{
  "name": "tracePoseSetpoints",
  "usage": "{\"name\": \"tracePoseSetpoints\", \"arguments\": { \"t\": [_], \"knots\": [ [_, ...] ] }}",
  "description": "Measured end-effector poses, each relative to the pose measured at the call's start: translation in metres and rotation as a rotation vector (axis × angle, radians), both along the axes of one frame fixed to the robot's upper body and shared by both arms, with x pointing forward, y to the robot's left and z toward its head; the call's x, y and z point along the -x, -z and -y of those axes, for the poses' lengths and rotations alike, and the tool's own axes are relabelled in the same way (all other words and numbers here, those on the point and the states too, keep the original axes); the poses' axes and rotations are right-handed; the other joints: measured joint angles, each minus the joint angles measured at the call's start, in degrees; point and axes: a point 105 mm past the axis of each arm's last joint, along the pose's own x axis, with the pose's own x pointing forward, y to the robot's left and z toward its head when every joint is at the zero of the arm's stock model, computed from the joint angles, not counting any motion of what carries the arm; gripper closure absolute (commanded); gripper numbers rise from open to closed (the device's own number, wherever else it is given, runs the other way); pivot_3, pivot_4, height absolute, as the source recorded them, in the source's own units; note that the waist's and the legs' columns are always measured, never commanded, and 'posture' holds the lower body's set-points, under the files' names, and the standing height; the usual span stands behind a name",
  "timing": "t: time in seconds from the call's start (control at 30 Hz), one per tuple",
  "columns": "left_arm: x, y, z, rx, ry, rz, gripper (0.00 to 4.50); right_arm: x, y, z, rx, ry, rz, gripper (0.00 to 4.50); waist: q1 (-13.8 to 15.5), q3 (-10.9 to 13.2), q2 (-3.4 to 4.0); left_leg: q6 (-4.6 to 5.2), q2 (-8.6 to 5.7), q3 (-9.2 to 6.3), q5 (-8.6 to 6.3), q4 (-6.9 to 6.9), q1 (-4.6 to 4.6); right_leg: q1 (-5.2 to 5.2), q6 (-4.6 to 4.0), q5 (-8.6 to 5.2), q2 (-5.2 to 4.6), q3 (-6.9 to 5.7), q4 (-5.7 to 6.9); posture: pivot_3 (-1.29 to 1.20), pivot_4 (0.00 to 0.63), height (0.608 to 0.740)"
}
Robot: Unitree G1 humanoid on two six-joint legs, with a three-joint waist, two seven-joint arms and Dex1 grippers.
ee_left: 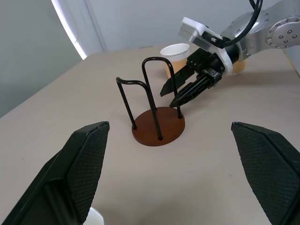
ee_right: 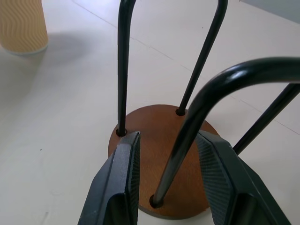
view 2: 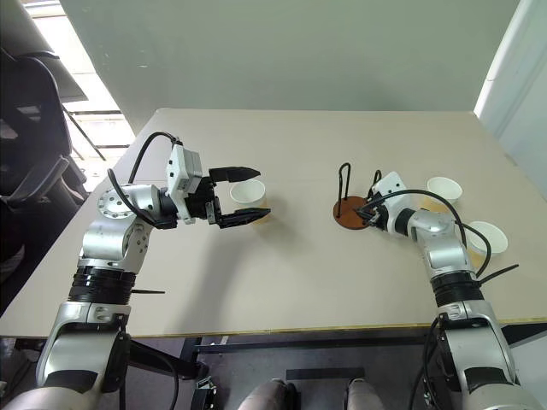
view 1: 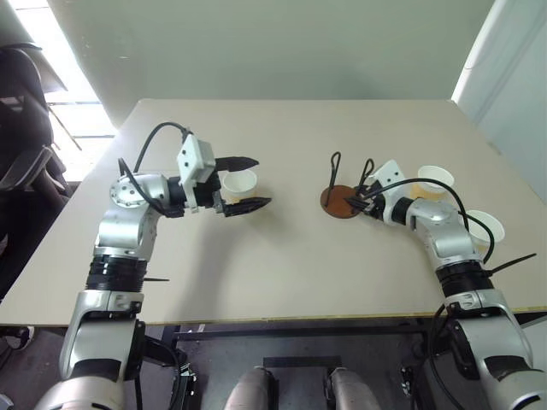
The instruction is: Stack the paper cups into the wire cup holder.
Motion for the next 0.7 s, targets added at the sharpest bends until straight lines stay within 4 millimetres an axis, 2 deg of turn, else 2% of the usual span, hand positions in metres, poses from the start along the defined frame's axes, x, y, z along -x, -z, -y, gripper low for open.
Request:
{"name": "tracePoseSetpoints", "arguments": {
  "t": [0.27, 0.37, 0.47, 0.5, 0.7],
  "knots": [
    [0.000, 0.000, 0.000, 0.001, -0.001, 0.000, 0.00, -0.005, -0.007, 0.001, -0.018, 0.014, 0.009, 2.70, 0.0, 0.0, 0.00, 0.00, 0.00, 0.00, 0.00, 0.00, -0.01, -0.01, 0.00, 0.00, 0.00, 0.00, 0.00, 0.00, 0.150, 0.740],
    [0.000, 0.000, 0.001, 0.003, -0.002, 0.000, 0.00, -0.006, -0.011, 0.002, -0.035, 0.020, 0.015, 3.29, 0.0, 0.0, 0.00, 0.00, 0.00, 0.00, 0.00, 0.00, -0.02, -0.01, 0.00, 0.00, 0.00, 0.00, 0.00, 0.00, 0.150, 0.740],
    [0.000, 0.000, 0.001, 0.003, -0.003, 0.001, 0.00, -0.007, -0.014, 0.004, -0.051, 0.024, 0.021, 4.32, 0.0, 0.0, 0.00, 0.00, 0.00, 0.00, 0.00, 0.00, -0.03, -0.02, 0.00, 0.00, 0.00, 0.00, 0.00, 0.00, 0.150, 0.740],
    [-0.001, 0.000, 0.001, 0.003, -0.004, 0.002, 0.00, -0.007, -0.016, 0.003, -0.057, 0.021, 0.027, 4.47, 0.0, 0.0, 0.00, 0.00, 0.00, 0.00, 0.00, 0.01, -0.02, -0.02, 0.00, 0.00, 0.00, 0.00, 0.01, 0.00, 0.150, 0.740],
    [-0.001, 0.000, 0.001, 0.007, -0.012, 0.006, 0.00, -0.006, -0.015, -0.001, -0.059, -0.013, 0.011, 4.47, 0.0, 0.0, 0.00, 0.00, 0.00, -0.01, 0.00, 0.01, -0.04, -0.03, 0.00, 0.00, 0.00, -0.01, 0.02, 0.00, 0.150, 0.740]
  ]
}}
